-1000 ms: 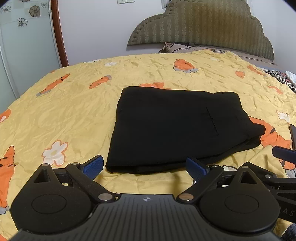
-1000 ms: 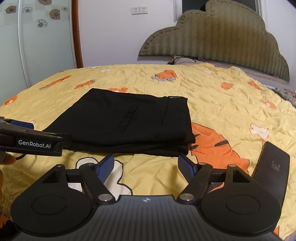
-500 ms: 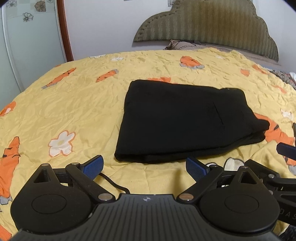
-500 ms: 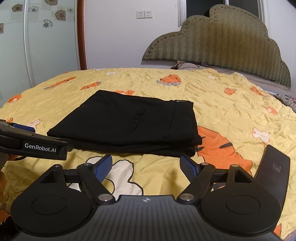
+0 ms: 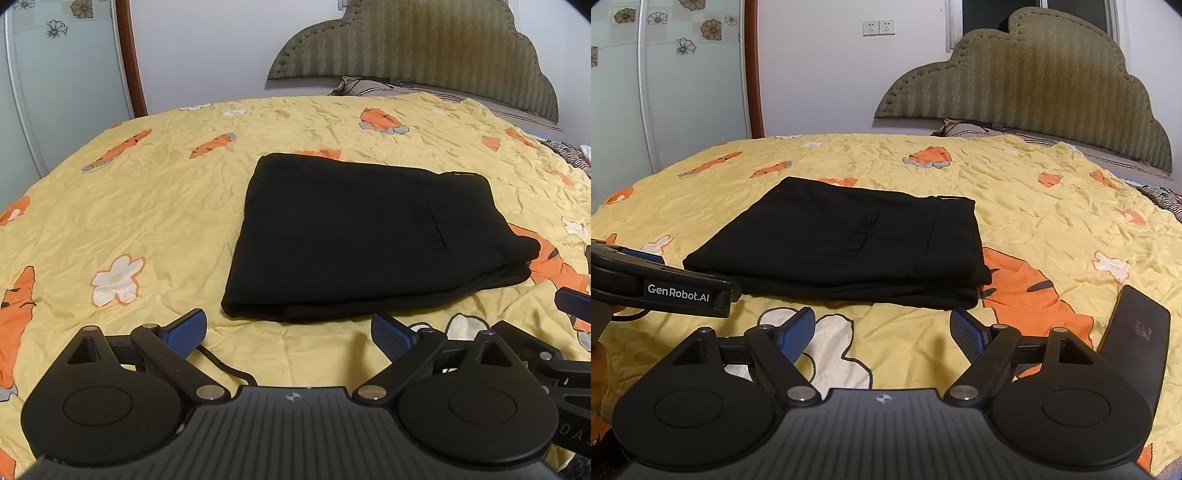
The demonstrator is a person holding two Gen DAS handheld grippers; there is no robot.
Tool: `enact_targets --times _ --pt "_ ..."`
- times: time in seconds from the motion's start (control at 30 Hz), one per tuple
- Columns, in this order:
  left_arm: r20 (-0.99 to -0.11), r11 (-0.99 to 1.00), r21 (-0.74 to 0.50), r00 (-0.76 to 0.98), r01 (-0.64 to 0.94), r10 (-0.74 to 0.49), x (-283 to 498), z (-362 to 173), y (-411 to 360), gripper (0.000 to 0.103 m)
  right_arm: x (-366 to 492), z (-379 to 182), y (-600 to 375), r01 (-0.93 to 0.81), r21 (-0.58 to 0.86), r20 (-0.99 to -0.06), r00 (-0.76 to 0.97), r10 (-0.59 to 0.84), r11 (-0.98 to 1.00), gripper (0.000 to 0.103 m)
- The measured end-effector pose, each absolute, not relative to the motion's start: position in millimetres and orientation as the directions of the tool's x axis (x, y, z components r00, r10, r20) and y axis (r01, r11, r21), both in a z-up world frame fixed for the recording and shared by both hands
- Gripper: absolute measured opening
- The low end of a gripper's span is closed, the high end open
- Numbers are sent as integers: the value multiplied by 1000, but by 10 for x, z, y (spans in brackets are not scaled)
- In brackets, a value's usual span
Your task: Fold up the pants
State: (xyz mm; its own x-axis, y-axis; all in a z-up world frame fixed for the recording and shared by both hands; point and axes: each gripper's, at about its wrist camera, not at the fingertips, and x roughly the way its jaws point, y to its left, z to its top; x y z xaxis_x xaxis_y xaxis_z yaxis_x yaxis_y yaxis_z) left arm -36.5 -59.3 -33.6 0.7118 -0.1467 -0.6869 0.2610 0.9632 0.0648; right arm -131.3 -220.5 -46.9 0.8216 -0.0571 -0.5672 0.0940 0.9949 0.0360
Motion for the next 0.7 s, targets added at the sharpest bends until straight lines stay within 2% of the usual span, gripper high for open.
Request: enact_targets --times 0.7 --pt "-693 964 60 706 259 -146 -346 -338 -561 97 -1280 -481 -2169 88 39 -575 817 -50 995 80"
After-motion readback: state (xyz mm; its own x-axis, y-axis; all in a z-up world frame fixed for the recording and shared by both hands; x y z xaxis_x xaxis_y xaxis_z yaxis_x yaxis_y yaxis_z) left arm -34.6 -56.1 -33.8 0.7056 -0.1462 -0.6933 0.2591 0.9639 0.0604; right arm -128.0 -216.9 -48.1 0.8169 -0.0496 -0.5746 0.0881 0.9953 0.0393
